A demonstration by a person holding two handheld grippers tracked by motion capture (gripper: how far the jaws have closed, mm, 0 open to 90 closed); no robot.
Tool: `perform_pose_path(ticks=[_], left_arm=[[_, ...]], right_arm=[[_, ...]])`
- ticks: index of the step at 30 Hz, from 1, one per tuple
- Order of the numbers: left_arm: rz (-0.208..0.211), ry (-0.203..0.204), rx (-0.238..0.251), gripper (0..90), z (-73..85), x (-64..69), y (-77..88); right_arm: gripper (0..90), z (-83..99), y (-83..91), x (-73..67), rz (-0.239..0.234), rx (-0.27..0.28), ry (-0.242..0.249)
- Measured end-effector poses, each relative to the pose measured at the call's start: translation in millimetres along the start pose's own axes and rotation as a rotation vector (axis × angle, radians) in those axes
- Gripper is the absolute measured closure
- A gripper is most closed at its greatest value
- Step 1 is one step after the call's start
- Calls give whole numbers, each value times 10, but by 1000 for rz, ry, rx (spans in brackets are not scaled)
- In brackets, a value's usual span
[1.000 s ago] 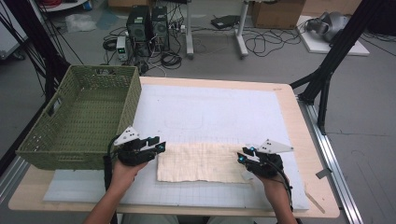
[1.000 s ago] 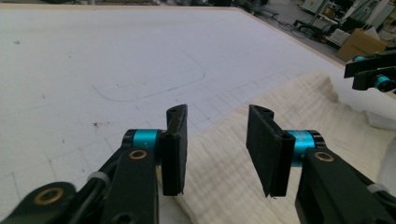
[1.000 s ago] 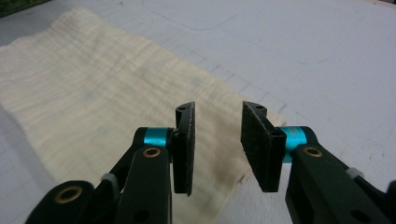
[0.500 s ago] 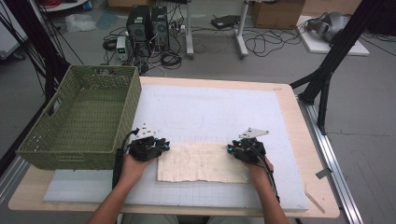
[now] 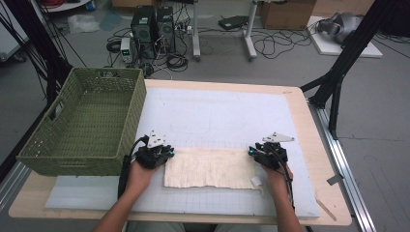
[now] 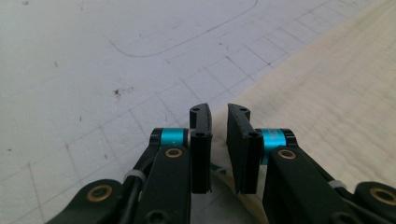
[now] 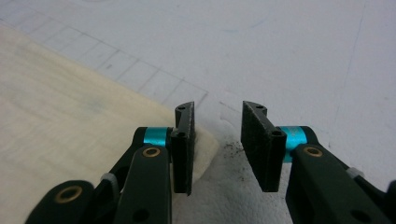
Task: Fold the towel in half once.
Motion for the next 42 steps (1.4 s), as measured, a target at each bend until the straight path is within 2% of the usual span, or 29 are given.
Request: perform_pose_path(ticks=[3,5,7,9,11,14,17,19,20,21,22,24,27,28,30,36,37,40,42], left_arm=[[-5,38,69,681,-17,-44,66],[-5,71,126,614,-29,-82,101],[9,89,144,576,-35,-118,105],[25,105,135,550,-29,-134,69],[44,112,105,538,-21,-134,16],[61,89,54,540,-37,-106,-50],[66,81,9,618,-42,-102,-85],[55,72,1,727,-44,-93,-92],[68,69,0,811,-46,-94,-96],[68,66,-4,840,-49,-93,-96],[73,60,-12,852,-54,-100,-93],[71,81,-6,859,-70,-126,-92],[49,104,12,862,-98,-197,-90],[42,114,42,861,-109,-215,-93],[39,130,36,861,-158,-260,-116],[5,132,77,861,-346,-368,-167],[1,138,97,861,-348,-380,-178],[-1,158,94,859,-317,-420,-214],[-6,142,87,848,-306,-419,-224]], right_arm=[[651,-35,117,36,-23,80,-40],[645,-45,169,56,-31,91,-45],[627,-38,174,61,-54,87,-41],[620,-29,152,43,-74,72,-36],[615,-29,108,13,-83,57,-16],[616,-21,32,-33,-79,16,14],[657,29,-30,-28,-82,-32,28],[747,41,-14,-13,-108,-34,13],[814,46,-7,-12,-119,-37,12],[841,49,-1,-21,-138,-43,8],[852,46,10,-34,-138,-48,15],[855,36,19,-34,-139,-48,32],[856,23,31,-34,-121,-34,40],[856,14,36,-35,-112,-26,36],[855,-14,28,-33,-90,-5,46],[855,-131,-51,-3,-17,23,31],[854,-154,-74,5,-14,24,23],[853,-225,-147,5,8,15,21],[848,-258,-190,-16,29,8,32]])
Point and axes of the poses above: each handheld gripper's, and its own axes: y roughly backward along the jaws, z roughly out of its underside, x roughly to its right, the point moved 1 cm from there along -y, roughly forward along the jaws, and after that the axes turned 13 degrees about z, right-handed, at the moved point
